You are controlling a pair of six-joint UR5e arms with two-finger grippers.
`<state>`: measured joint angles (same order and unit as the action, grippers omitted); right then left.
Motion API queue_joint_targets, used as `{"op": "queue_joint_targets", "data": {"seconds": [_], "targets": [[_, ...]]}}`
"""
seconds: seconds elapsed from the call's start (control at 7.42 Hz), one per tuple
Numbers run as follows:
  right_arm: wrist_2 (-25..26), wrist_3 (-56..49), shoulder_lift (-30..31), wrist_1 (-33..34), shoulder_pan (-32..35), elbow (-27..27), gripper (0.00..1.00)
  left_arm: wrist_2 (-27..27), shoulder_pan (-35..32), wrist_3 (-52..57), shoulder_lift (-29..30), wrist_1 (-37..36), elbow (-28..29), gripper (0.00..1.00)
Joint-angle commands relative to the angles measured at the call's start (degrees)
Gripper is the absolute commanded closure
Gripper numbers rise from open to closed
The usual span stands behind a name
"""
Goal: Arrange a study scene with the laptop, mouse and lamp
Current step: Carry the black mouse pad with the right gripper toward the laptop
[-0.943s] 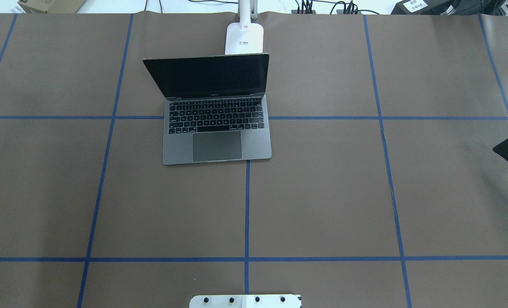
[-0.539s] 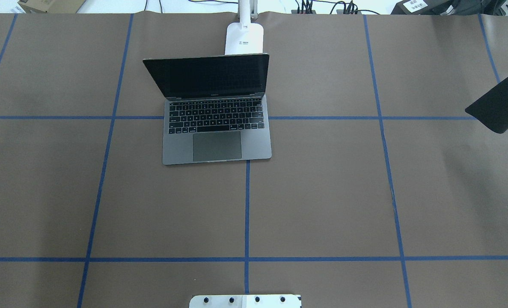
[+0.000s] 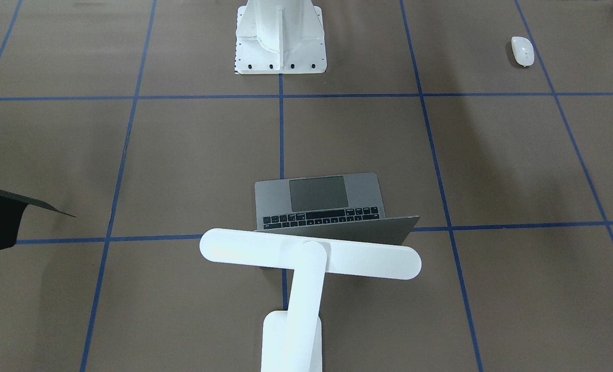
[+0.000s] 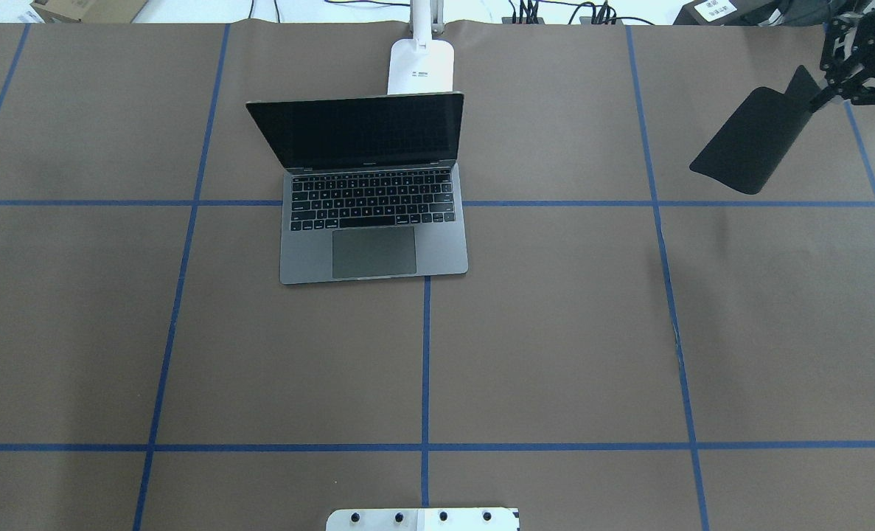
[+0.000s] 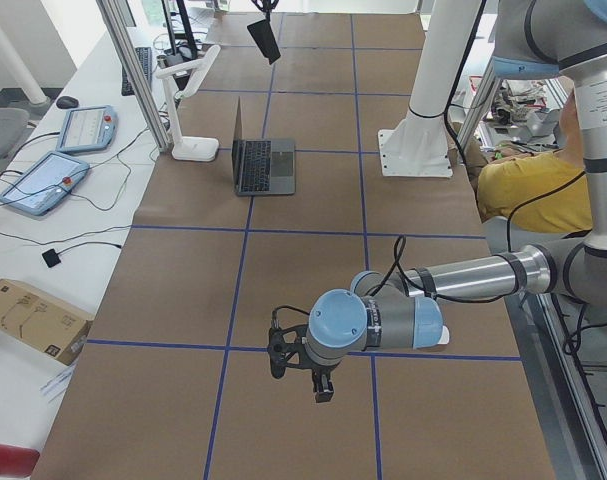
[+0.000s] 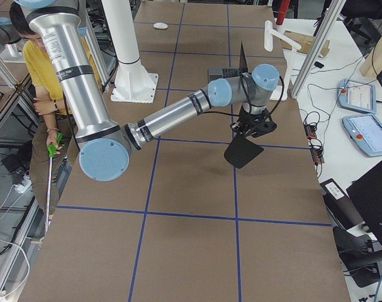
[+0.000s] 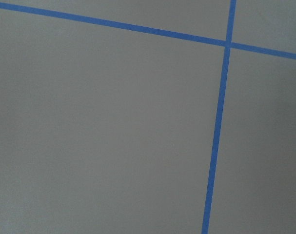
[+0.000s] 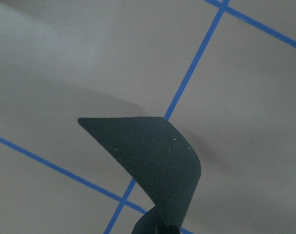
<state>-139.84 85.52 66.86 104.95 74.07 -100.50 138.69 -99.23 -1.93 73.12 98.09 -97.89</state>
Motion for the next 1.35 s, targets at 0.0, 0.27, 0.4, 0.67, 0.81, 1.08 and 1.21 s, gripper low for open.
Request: {"op": "queue_joint_targets", "data": {"seconds": [0.0,0.27,0.4,0.67,0.81,1.08,1.21], "targets": [[0.88,14.94,-1.65,-10.15,-6.28,0.13,1.00,0.00,0.00,0.00,0.00,0.00,0.07,0.00],[7.71,32.43,-3.75,-17.82,-13.57,-0.14,1.00,0.00,0.00,0.00,0.00,0.00,0.07,0.00],[9.66,38.00,-4.02,-18.46,-15.60,-1.44,1.00,0.00,0.00,0.00,0.00,0.00,0.07,0.00],[16.15,47.24,-2.10,-17.86,-20.43,-5.92,1.00,0.00,0.00,0.00,0.00,0.00,-0.02,0.00],[16.01,47.80,-1.65,-17.51,-20.98,-7.59,1.00,0.00,0.00,0.00,0.00,0.00,-0.02,0.00],[16.26,48.07,-1.21,-8.67,-23.60,-14.52,1.00,0.00,0.00,0.00,0.00,0.09,-0.28,0.00],[18.10,50.95,-1.30,-8.02,-27.19,-14.29,1.00,0.00,0.00,0.00,0.00,0.09,-0.72,0.00]]}}
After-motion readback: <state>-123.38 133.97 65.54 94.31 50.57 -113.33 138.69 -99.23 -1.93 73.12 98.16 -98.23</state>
